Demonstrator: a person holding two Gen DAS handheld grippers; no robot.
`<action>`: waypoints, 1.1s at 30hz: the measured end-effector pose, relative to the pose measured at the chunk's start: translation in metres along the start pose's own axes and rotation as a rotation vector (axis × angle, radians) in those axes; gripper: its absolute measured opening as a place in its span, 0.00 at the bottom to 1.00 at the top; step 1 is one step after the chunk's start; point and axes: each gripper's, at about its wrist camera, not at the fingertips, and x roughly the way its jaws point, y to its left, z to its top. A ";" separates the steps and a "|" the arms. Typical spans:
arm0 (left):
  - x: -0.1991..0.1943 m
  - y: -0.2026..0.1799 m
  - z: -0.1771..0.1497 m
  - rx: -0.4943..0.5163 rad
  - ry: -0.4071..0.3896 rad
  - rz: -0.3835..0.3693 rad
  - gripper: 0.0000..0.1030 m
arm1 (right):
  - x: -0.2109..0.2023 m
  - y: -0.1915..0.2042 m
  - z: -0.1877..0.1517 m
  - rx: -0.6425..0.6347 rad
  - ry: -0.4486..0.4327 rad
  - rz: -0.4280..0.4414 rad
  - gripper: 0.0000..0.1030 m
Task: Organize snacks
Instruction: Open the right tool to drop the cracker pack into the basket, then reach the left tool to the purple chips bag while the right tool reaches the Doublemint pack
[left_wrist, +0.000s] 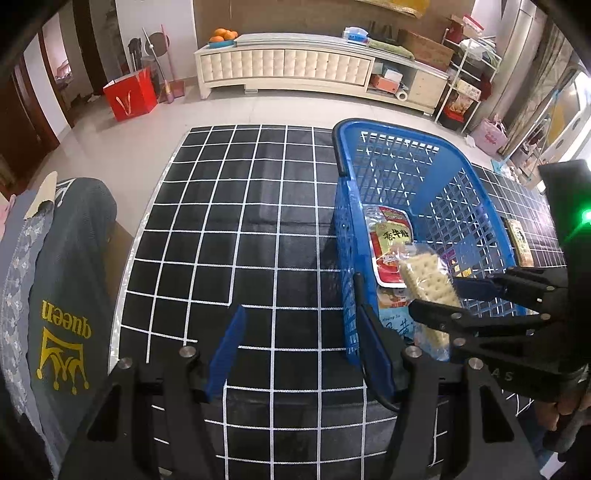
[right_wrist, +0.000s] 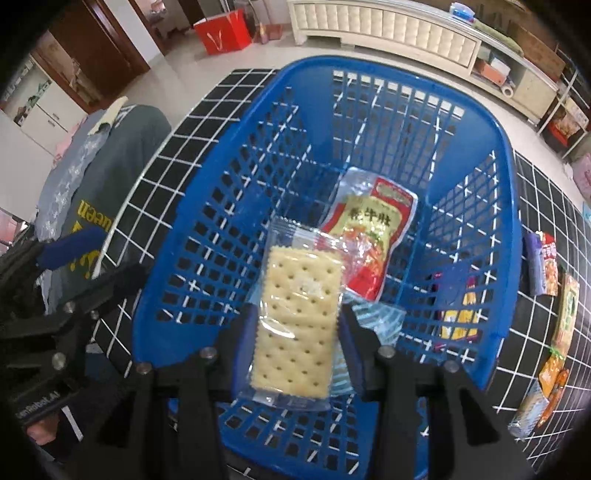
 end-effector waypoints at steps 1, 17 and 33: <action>-0.001 0.000 0.000 0.002 0.000 0.003 0.58 | -0.001 0.000 -0.001 -0.001 -0.001 0.002 0.50; -0.042 -0.046 -0.001 0.054 -0.047 0.005 0.58 | -0.091 -0.048 -0.040 0.077 -0.166 0.028 0.82; -0.056 -0.205 -0.002 0.279 -0.075 -0.078 0.58 | -0.171 -0.176 -0.128 0.280 -0.276 -0.080 0.82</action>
